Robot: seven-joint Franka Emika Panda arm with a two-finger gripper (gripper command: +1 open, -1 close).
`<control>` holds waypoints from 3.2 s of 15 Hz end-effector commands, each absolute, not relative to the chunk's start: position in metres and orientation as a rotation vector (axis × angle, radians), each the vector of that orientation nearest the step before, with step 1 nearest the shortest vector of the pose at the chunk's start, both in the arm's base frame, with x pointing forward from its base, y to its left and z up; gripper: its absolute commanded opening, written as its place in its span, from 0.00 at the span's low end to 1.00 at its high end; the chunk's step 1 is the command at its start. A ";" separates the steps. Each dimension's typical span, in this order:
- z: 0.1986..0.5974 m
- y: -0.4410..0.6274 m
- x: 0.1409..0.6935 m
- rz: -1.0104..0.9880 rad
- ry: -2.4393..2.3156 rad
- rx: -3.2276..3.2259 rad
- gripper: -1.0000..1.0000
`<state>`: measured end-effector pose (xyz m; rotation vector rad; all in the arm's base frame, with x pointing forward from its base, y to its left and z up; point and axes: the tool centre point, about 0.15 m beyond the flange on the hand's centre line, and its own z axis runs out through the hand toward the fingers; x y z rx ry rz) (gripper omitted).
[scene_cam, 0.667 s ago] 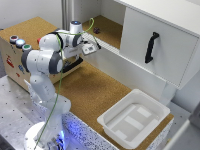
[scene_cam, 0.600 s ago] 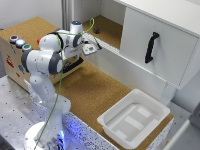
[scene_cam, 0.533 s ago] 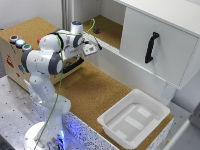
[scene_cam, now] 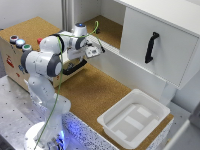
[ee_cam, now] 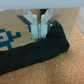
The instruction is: Grasp the handle of the drawer and open it
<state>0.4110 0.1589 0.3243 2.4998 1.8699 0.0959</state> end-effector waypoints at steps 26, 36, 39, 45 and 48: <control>0.361 0.158 0.402 0.365 2.184 2.199 0.00; 0.437 0.181 0.397 0.443 2.185 2.128 0.00; 0.459 0.194 0.377 0.439 2.173 2.106 0.00; 0.471 0.242 0.342 0.415 2.104 2.187 1.00; 0.473 0.278 0.322 0.357 2.091 2.217 1.00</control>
